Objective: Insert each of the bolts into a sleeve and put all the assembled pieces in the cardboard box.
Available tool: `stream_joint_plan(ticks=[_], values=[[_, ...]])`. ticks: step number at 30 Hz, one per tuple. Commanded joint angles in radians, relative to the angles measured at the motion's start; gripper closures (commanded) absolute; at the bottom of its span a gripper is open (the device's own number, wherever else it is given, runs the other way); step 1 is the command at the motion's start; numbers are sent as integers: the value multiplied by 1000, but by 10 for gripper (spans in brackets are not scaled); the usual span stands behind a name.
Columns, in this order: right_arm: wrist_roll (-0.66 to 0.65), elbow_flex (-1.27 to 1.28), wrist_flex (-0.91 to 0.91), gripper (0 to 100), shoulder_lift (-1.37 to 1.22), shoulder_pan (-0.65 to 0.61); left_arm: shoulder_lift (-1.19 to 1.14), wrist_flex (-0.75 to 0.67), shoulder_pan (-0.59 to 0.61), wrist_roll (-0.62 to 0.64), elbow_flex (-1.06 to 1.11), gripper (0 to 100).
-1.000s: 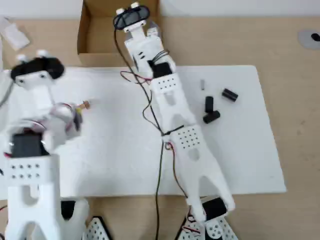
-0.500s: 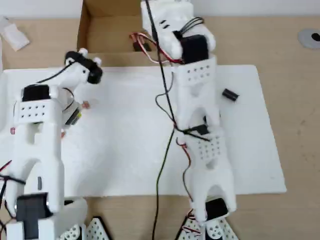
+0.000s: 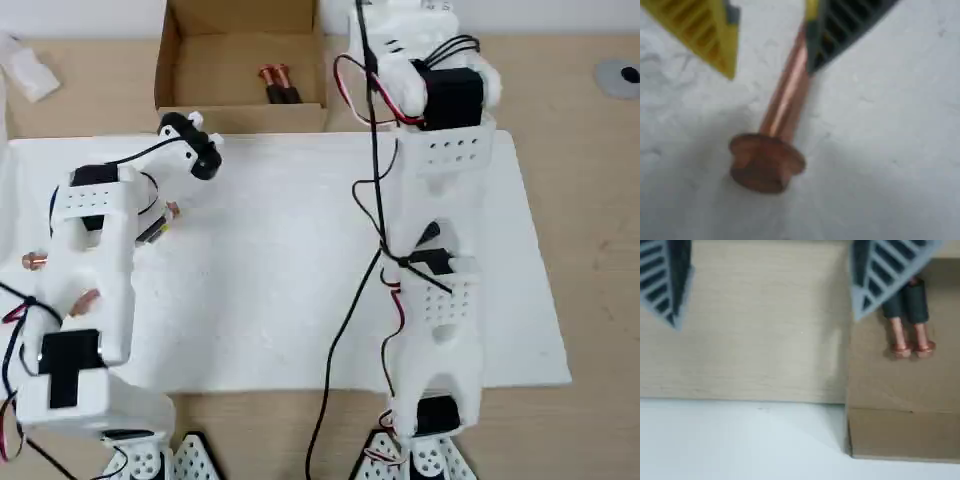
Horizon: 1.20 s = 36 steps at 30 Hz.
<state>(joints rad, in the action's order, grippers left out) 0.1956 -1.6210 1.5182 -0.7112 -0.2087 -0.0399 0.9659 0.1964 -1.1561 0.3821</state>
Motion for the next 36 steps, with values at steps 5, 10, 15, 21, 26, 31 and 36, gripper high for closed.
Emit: stream_joint_plan(ticks=[5,10,15,21,26,31,36], values=[[8,-47,8,741,77,25,-74,-100,6,-8,-104,896],[12,-45,5,741,77,15,-159,-97,6,-6,-176,896],[8,-45,2,741,77,-4,-237,-95,-8,-9,-201,896],[6,-45,2,741,77,-21,-291,-97,-25,-9,-216,897],[6,-45,2,741,77,-21,-320,-95,-26,-11,-215,993],[12,-45,2,741,77,-22,-328,-52,-28,-5,-216,989],[12,-45,74,741,97,-22,-266,183,-46,98,-391,987]])
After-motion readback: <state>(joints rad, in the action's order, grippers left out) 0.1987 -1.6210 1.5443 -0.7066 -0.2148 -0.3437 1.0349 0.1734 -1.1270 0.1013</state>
